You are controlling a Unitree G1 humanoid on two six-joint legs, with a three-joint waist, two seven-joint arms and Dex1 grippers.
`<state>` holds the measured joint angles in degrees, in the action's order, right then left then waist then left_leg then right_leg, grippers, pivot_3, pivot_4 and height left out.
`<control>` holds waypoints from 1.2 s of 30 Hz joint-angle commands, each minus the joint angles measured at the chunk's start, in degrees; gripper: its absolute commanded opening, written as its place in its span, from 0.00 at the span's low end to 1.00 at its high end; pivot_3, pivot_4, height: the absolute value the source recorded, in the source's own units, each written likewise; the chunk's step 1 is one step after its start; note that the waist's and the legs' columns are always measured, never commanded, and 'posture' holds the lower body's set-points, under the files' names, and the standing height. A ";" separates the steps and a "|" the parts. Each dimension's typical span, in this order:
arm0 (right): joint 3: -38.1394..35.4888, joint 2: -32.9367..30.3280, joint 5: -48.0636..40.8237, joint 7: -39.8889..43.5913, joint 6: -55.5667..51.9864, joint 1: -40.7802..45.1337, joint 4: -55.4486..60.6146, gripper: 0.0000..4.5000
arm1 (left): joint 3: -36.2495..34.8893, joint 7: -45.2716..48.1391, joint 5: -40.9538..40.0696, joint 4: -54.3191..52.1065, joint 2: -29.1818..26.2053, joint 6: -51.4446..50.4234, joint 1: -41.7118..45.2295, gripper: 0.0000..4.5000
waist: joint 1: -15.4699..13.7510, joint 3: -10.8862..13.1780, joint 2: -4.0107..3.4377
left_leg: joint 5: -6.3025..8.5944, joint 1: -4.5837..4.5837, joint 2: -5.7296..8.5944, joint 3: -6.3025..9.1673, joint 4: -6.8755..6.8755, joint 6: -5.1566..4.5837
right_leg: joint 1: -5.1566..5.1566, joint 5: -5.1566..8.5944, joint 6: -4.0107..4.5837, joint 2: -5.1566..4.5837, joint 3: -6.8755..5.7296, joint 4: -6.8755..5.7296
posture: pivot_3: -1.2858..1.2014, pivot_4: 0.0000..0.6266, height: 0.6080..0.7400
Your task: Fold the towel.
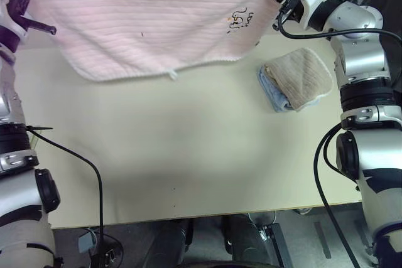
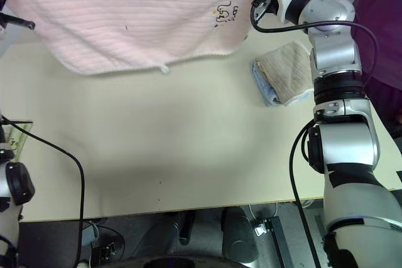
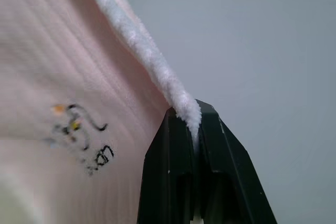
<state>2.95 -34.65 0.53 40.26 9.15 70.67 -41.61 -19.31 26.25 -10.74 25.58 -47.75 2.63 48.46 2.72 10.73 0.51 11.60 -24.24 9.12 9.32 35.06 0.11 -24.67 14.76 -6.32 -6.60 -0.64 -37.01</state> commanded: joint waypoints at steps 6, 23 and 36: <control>-0.75 -6.21 -11.17 17.94 -13.70 -21.78 28.23 0.01 | -12.88 12.96 -12.27 -23.69 -1.95 -9.67 -33.48 0.00 | 1.14 0.05 -0.07 | 0.04 -0.16 -0.01 0.05 0.11 -0.03 | -0.06 0.00 -0.01 0.15 0.25 -0.07 | 0.52 0.24 1.00; -1.42 -19.85 -21.44 32.48 -30.95 -44.29 47.88 0.01 | -22.53 26.99 -18.19 -44.15 -1.37 -23.88 -72.77 0.00 | -2.25 0.05 -0.06 | 0.30 0.42 -0.80 -1.34 0.15 -0.12 | 0.31 0.11 0.44 0.14 0.51 -0.04 | 0.52 0.24 1.00; 7.11 -5.40 -5.41 22.33 -14.59 -28.03 20.51 0.01 | -9.68 22.75 -9.06 -25.75 -1.53 -17.22 -53.35 0.00 | -1.91 0.04 -0.05 | 0.21 0.46 -0.82 -1.43 0.09 -0.24 | 0.19 -0.09 0.21 0.19 0.49 -0.11 | 0.52 0.24 1.00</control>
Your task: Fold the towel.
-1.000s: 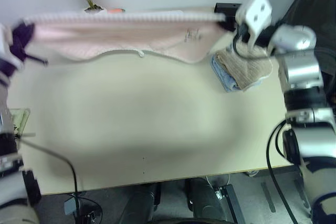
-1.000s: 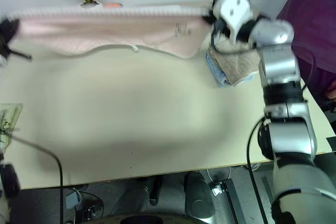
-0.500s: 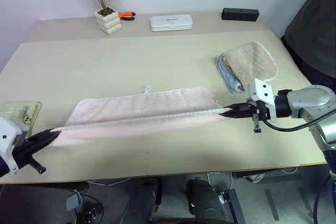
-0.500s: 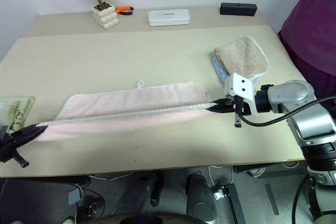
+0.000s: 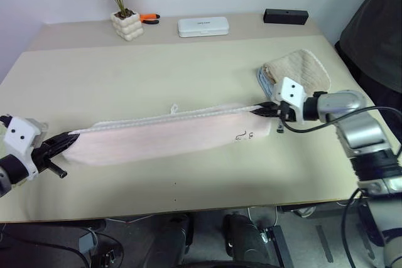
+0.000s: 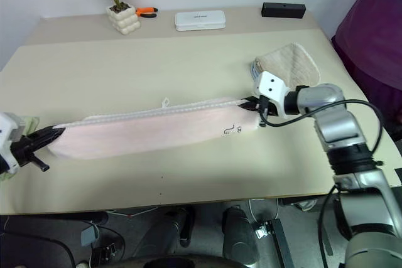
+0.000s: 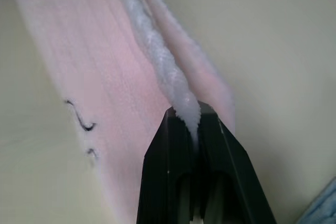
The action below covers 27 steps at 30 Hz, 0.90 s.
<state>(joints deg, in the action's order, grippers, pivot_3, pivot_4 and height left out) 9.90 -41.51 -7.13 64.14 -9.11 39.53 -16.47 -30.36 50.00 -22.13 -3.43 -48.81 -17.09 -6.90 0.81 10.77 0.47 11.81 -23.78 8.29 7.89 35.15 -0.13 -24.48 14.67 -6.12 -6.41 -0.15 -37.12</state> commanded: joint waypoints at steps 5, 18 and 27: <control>0.89 5.01 4.46 -2.78 7.68 6.49 -11.81 0.01 | 4.13 -2.24 4.26 7.86 0.18 4.88 5.66 0.00 | 0.01 0.00 0.00 | 0.00 0.01 0.01 0.00 0.00 0.00 | 0.00 -0.04 -0.04 0.02 0.00 -0.02 | 0.52 0.24 1.00; -2.73 5.78 5.18 -6.31 9.86 8.05 -15.12 0.75 | 2.22 -7.13 3.51 9.64 1.83 4.50 6.12 0.75 | 0.19 0.00 0.00 | -0.01 0.01 0.00 0.01 0.00 0.01 | -0.04 -0.10 -0.08 0.06 0.01 -0.10 | 0.52 0.24 1.00; -14.77 0.16 -8.09 -7.50 -14.48 -6.38 11.97 0.97 | -1.89 -11.40 -4.81 -8.13 7.85 0.17 2.72 0.76 | -0.64 -0.02 0.03 | 0.01 0.01 0.00 0.04 0.04 -0.02 | 0.03 -0.09 -0.07 0.03 0.01 -0.08 | 0.52 0.24 1.00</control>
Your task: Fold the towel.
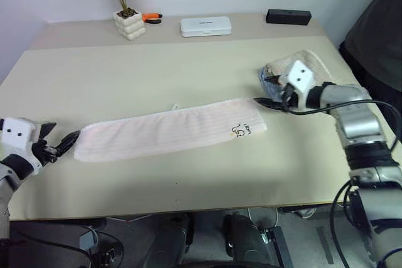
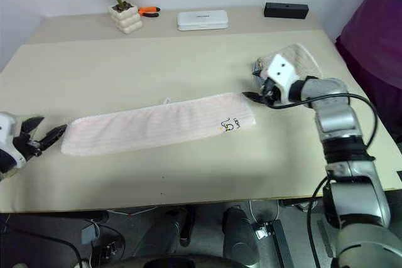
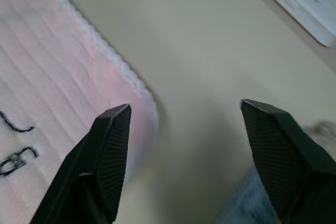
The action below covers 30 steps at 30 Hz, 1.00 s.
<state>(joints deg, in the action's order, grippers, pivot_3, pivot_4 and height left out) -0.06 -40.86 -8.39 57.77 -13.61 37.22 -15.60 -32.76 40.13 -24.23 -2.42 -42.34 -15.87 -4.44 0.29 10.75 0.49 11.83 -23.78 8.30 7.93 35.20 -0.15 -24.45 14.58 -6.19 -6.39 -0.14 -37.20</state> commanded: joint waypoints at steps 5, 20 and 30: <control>-13.31 3.18 -20.44 -9.84 -32.84 -17.07 30.55 0.99 | 14.20 0.54 -0.04 -21.91 3.88 -0.70 -2.01 0.76 | -0.62 -0.07 -0.06 | 0.02 0.01 0.00 -0.08 0.01 -0.03 | 0.00 0.00 0.01 -0.04 0.10 0.01 | 0.52 0.24 1.00; -29.94 27.68 -32.41 -44.29 -69.07 -21.46 41.55 0.99 | 31.26 0.06 2.07 -27.55 11.43 -0.81 1.00 0.76 | -0.86 -0.12 -0.10 | 0.01 0.02 -0.02 -0.12 0.01 -0.04 | 0.00 0.01 0.05 0.00 0.11 0.04 | 0.52 0.24 1.00; -35.84 37.81 -30.33 -54.59 -69.45 -10.91 31.87 0.99 | 31.13 -0.51 3.25 -28.43 11.17 0.77 -2.91 0.76 | -0.55 -0.26 -0.16 | 0.00 0.11 -0.03 -0.13 0.01 -0.05 | 0.05 0.00 0.06 0.03 0.11 0.03 | 0.52 0.24 1.00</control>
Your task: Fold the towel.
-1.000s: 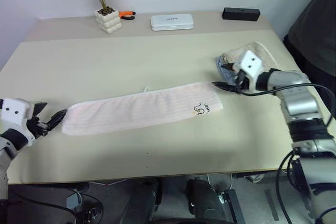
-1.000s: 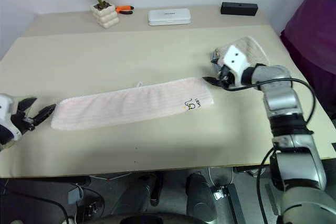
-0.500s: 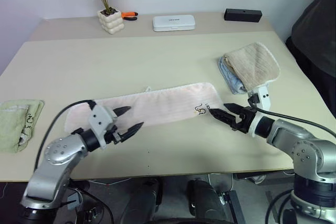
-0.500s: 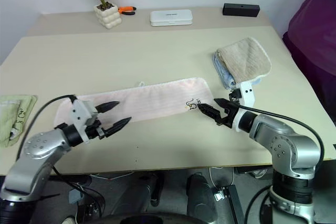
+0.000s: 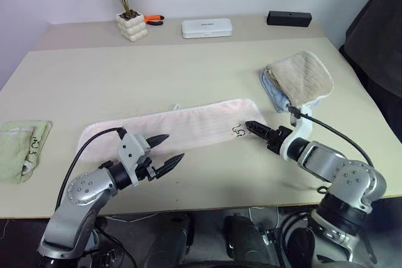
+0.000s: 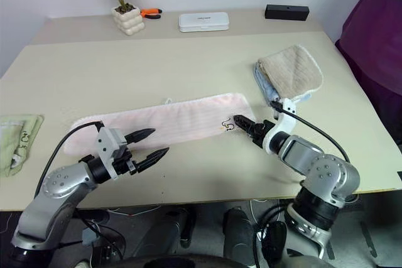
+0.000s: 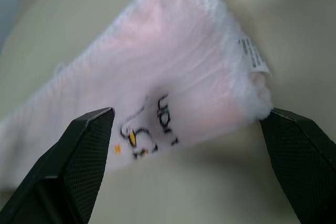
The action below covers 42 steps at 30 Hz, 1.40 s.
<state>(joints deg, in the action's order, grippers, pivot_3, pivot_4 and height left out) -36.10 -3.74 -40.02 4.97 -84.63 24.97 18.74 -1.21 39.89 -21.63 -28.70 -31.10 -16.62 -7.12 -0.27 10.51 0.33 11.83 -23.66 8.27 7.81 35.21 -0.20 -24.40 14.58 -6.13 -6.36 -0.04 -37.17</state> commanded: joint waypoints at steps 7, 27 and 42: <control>0.07 1.94 0.95 -3.64 4.65 3.02 -5.79 0.35 | 0.72 -1.48 1.64 -2.49 0.86 2.05 -0.87 0.76 | 0.49 -0.05 -0.03 | 0.00 0.06 0.00 0.00 -0.04 0.00 | 0.06 0.00 0.00 0.00 0.00 0.00 | 0.52 0.24 1.00; 16.10 -28.78 -4.81 14.98 9.57 -1.05 14.52 0.00 | 2.64 0.62 2.86 3.48 1.95 5.83 0.22 0.76 | 1.10 -0.09 -0.12 | 0.02 0.05 -0.14 -0.09 -0.08 -0.03 | 0.08 0.06 0.04 -0.03 -0.08 0.10 | 0.52 0.24 1.00; 53.15 -23.18 13.31 20.07 28.99 3.42 4.76 0.00 | 1.45 -2.91 2.96 0.99 3.47 4.37 -2.34 0.76 | 0.58 -0.12 -0.01 | 0.05 -0.07 -0.07 -0.08 -0.05 -0.08 | 0.01 0.02 -0.02 -0.06 -0.10 0.26 | 0.52 0.24 1.00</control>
<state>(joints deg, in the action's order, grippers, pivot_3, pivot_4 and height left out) 16.41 -27.18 -28.36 24.20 -58.08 27.30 23.34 1.14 37.35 -18.58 -25.37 -27.45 -12.26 -9.14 0.31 10.39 0.32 11.88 -23.74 8.21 7.73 35.16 -0.28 -24.38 14.60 -6.14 -6.41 -0.14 -36.91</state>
